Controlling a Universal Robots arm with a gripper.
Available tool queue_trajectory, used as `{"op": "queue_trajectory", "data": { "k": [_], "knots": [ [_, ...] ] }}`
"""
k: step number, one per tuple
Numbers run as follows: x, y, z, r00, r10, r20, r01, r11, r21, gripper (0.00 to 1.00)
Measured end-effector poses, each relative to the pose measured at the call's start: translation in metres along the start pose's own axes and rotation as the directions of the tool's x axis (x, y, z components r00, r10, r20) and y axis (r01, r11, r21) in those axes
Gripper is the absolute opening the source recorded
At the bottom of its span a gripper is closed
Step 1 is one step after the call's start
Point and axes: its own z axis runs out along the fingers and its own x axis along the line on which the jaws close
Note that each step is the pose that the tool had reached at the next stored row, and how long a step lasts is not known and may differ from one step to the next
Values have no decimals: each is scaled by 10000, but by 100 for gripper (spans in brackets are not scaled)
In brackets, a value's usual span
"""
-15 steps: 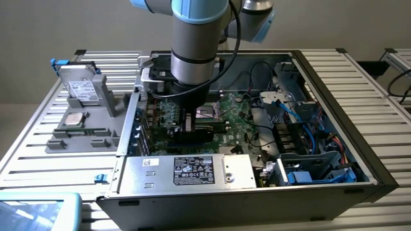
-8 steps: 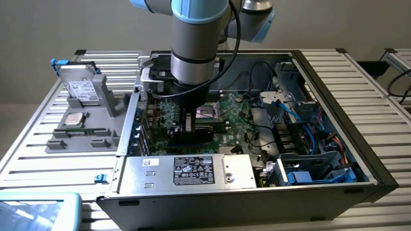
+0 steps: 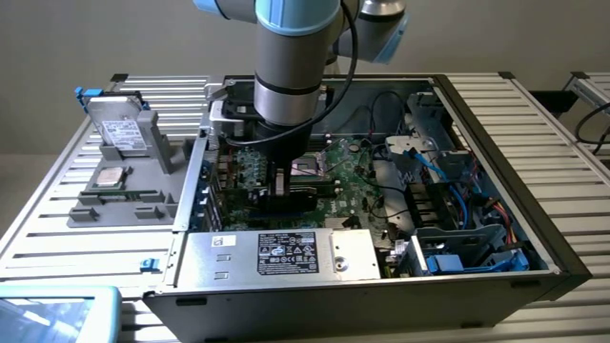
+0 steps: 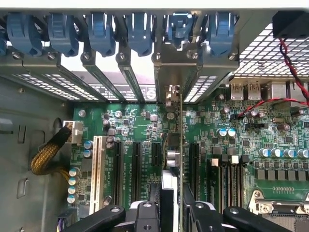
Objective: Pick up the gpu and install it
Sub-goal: 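Insert the gpu into the slot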
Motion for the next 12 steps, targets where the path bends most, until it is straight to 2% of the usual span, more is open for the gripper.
{"op": "queue_trajectory", "data": {
  "k": [5,12],
  "knots": [
    [-1,-8,2,10000,28,3,-28,10000,9,28],
    [-1,37,20,10000,56,7,-56,10000,28,28]
  ]
}}
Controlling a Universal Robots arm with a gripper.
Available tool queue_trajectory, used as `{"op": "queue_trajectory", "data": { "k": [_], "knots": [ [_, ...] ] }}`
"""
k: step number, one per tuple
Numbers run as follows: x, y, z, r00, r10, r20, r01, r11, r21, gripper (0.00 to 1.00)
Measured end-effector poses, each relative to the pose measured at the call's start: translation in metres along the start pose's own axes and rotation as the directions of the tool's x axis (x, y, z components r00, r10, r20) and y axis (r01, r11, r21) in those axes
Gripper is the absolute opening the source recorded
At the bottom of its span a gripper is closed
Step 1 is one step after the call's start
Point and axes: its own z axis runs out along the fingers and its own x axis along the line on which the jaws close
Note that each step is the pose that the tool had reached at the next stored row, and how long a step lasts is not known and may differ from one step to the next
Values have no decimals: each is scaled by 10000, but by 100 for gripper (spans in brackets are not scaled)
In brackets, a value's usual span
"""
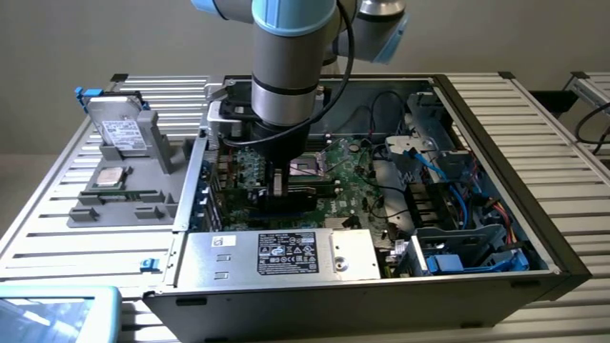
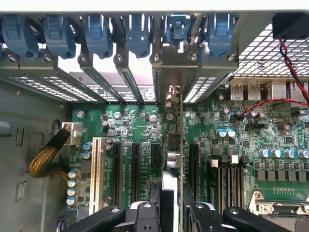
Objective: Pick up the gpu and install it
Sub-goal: 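Insert the gpu into the slot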
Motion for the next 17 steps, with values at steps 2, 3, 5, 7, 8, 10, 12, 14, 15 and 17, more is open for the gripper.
{"op": "queue_trajectory", "data": {
  "k": [2,3,5,7,8,10,12,14,15,17],
  "knots": [
    [3,1,0,10000,9,0,-9,10000,-1,28],
    [5,2,2,10000,11,6,-11,10000,0,28],
    [10,2,2,10000,15,12,-15,10000,0,28],
    [13,-2,1,10000,19,16,-19,10000,-4,28],
    [15,-9,0,10000,27,19,-27,10000,-9,28],
    [17,-14,-1,10000,30,20,-30,10000,-2,28],
    [18,-17,-1,10000,25,26,-25,10000,-1,28],
    [18,-16,-1,10000,25,35,-25,10000,0,28],
    [18,-15,-1,10000,34,43,-34,10000,0,28],
    [19,-15,-1,9999,138,63,-138,9999,-3,28]
  ]
}}
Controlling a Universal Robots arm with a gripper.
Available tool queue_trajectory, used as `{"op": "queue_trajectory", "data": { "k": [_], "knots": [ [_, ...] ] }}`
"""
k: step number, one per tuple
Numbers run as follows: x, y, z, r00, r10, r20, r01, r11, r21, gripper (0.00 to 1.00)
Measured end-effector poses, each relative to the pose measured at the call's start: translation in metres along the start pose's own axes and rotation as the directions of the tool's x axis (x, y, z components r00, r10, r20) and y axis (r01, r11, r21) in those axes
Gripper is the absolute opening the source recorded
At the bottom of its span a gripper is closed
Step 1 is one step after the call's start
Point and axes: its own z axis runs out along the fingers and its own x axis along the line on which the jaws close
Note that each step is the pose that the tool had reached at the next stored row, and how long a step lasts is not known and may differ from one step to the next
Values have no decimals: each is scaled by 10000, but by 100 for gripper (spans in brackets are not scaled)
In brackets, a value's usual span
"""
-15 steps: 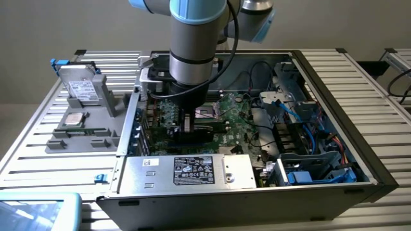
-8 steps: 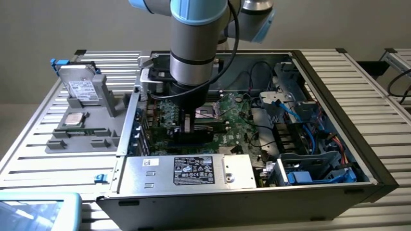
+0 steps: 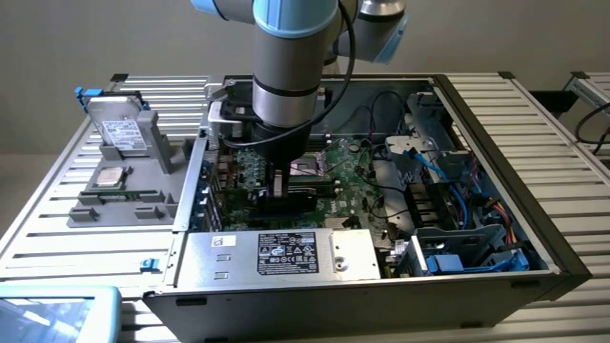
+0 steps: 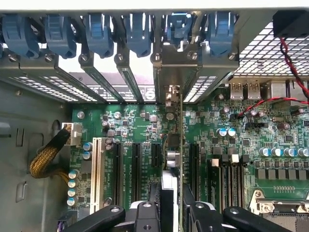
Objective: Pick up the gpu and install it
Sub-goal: 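Insert the gpu into the slot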
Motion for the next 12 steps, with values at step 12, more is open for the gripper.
{"op": "queue_trajectory", "data": {
  "k": [12],
  "knots": [
    [7,-1,2,9996,294,50,-294,9996,-5,28]
  ]
}}
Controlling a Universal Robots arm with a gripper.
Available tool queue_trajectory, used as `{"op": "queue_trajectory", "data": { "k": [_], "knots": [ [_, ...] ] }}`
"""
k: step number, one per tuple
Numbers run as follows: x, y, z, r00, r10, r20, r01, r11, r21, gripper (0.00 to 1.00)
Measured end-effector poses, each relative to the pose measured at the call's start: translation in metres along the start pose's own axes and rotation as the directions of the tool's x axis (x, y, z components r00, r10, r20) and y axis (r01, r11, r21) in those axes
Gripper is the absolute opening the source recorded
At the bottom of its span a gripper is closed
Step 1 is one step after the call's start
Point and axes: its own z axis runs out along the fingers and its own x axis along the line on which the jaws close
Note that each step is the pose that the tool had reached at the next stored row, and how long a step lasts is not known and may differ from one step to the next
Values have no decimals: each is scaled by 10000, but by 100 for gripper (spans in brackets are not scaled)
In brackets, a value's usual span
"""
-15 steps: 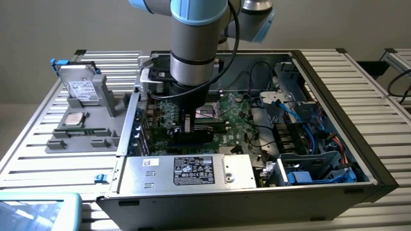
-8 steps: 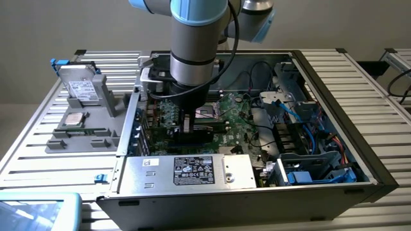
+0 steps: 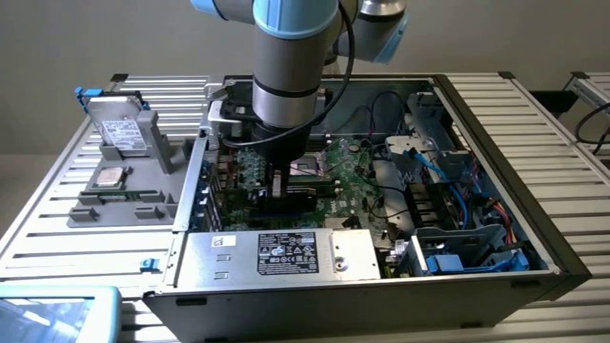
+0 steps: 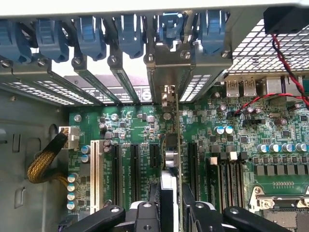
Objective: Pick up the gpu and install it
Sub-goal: 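Insert the gpu into the slot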
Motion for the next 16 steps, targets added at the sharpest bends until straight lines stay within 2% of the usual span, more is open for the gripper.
{"op": "queue_trajectory", "data": {
  "k": [16],
  "knots": [
    [5,0,0,10000,-1,-2,1,10000,0,28]
  ]
}}
